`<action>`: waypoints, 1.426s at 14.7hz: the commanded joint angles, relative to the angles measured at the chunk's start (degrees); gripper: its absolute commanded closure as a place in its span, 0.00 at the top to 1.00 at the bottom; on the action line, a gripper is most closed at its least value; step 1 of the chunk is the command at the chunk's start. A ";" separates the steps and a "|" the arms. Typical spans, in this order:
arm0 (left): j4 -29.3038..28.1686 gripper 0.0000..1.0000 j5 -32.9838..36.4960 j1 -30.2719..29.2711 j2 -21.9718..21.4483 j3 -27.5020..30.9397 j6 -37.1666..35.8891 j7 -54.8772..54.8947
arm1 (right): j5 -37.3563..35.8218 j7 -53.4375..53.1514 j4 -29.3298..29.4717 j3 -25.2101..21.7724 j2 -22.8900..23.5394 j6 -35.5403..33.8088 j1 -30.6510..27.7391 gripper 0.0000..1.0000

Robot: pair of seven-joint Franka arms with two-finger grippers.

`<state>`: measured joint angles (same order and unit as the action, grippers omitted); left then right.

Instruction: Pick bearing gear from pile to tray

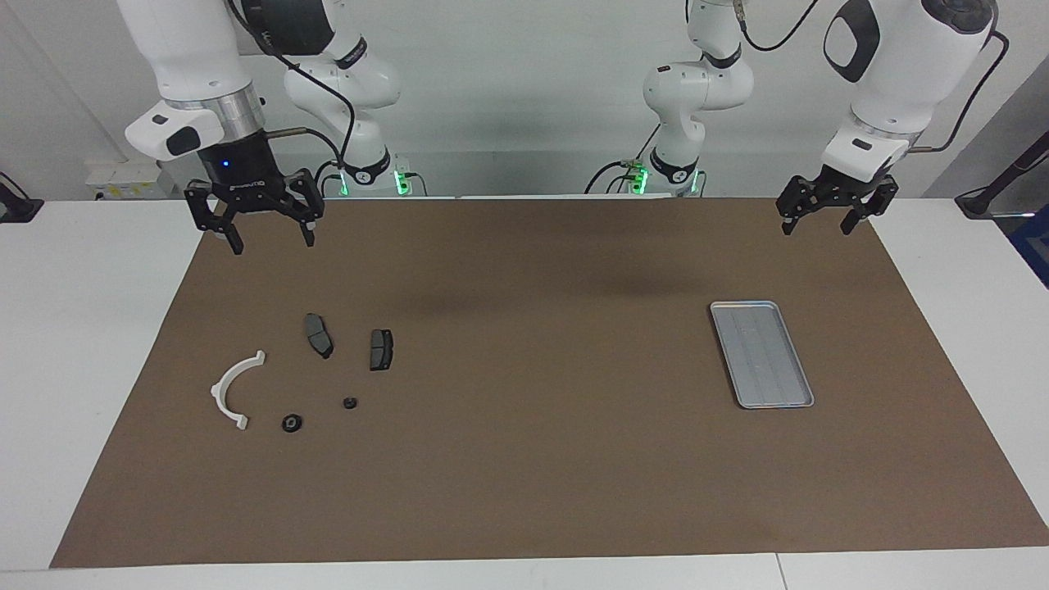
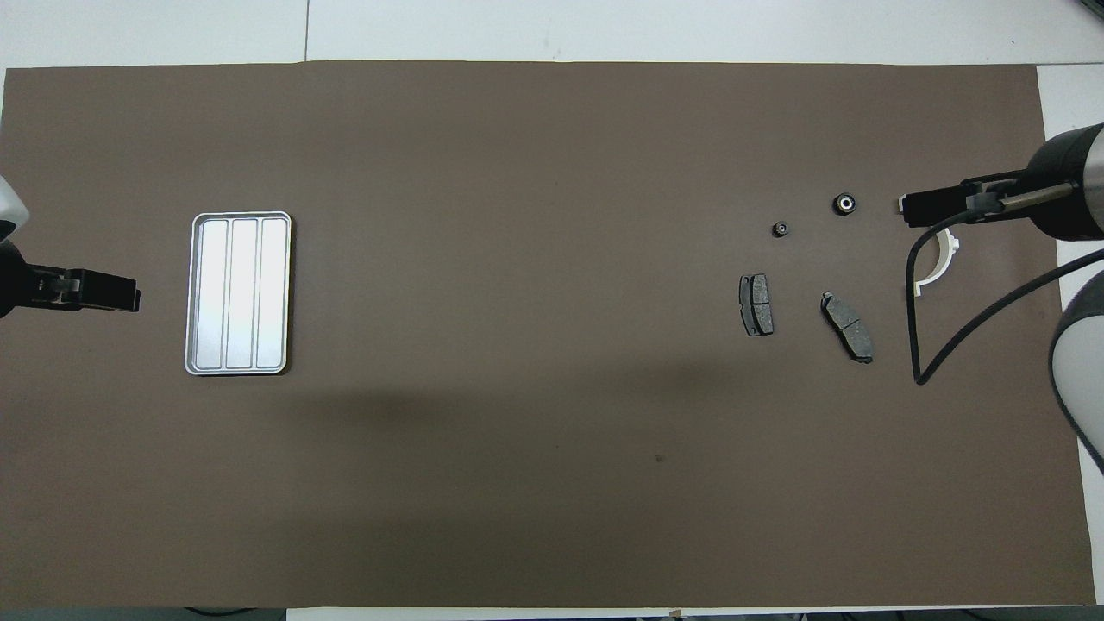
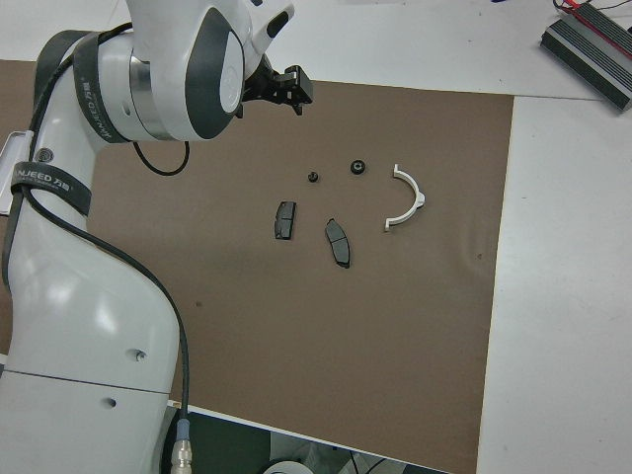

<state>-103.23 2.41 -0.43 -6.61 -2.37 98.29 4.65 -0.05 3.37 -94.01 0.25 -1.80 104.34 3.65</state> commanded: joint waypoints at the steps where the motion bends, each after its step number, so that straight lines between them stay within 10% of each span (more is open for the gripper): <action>1: -0.92 1.00 -0.74 0.34 -0.95 0.35 0.50 0.62 | 1.01 -0.30 -1.61 0.01 -1.45 -0.10 -0.14 1.00; 21: -0.83 1.00 -0.74 0.34 -0.95 0.35 0.50 0.62 | 0.93 4.63 -2.05 0.19 -2.07 -0.91 -4.53 1.00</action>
<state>-103.23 2.41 -0.43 -6.61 -2.37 98.29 4.65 -0.03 9.07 -94.77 0.26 -3.23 100.51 -0.87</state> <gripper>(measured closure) 0.000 0.000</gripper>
